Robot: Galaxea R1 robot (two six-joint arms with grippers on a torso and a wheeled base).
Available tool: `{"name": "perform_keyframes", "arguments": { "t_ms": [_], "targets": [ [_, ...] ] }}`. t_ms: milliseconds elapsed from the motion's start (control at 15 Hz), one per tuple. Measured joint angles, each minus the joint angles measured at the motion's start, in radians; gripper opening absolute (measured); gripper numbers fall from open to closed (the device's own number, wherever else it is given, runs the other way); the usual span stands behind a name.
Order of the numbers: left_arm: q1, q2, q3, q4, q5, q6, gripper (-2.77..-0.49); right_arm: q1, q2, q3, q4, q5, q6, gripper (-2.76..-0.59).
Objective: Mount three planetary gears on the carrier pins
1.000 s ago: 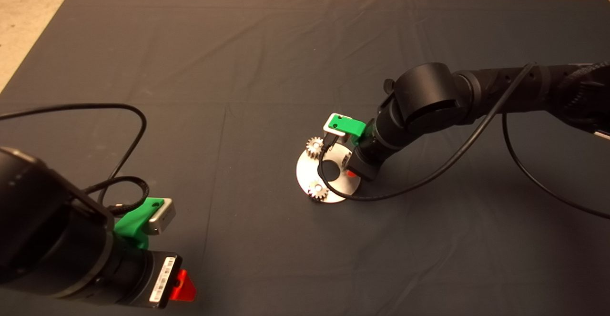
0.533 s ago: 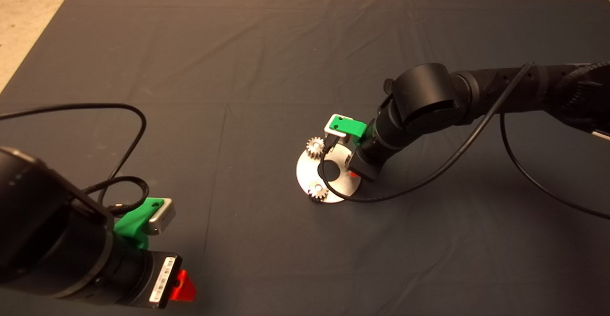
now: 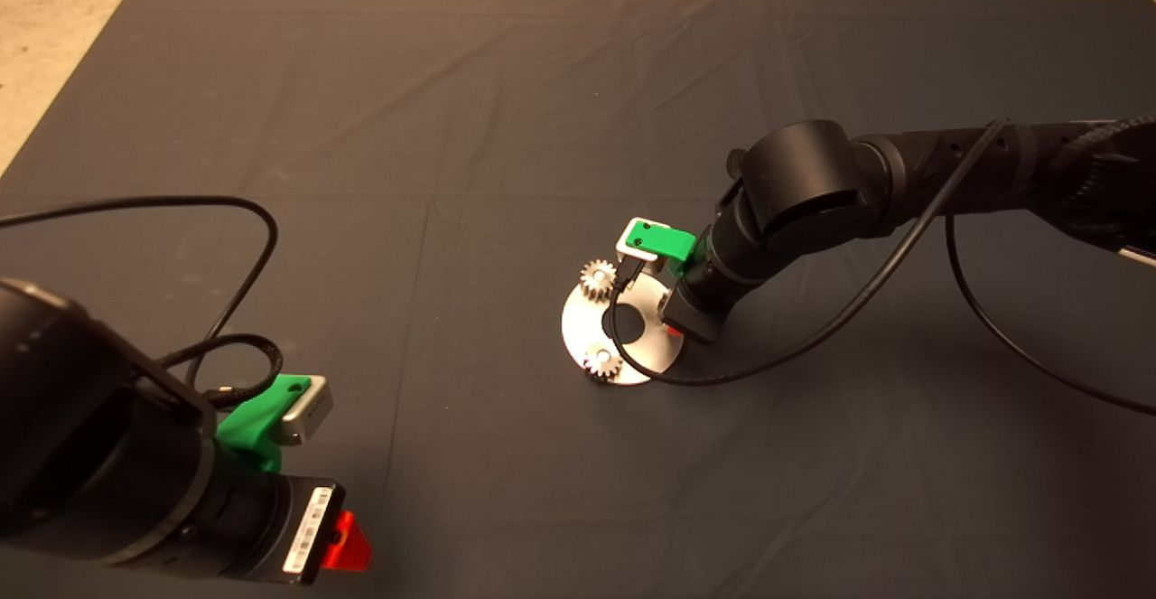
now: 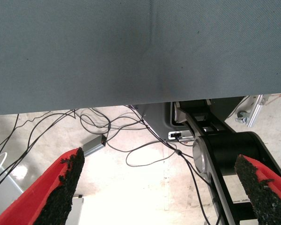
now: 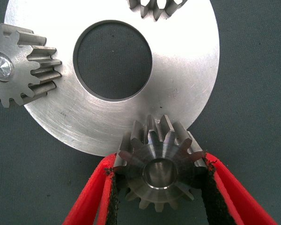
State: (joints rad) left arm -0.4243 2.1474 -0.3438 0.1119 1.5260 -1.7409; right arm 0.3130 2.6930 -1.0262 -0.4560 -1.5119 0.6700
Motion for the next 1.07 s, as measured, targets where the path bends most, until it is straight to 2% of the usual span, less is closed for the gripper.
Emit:
{"name": "perform_keyframes", "arguments": {
  "t_ms": [67,267,933,1067],
  "targets": [
    [0.0,0.0,0.0,0.0,0.0,0.0,-0.95,0.0,0.0,0.0,-0.001,0.0,0.0,-2.31],
    [0.0,0.0,0.0,0.0,0.0,0.0,-0.95,0.0,0.0,0.0,-0.031,0.0,0.0,-2.31],
    [0.0,0.0,0.0,0.0,0.0,0.0,-0.95,-0.006,0.0,0.0,-0.038,0.001,0.0,-2.31],
    [0.0,0.0,0.0,0.0,0.0,0.0,-0.95,-0.006,-0.003,0.0,-0.038,0.007,0.001,-2.31]
  ]
}}
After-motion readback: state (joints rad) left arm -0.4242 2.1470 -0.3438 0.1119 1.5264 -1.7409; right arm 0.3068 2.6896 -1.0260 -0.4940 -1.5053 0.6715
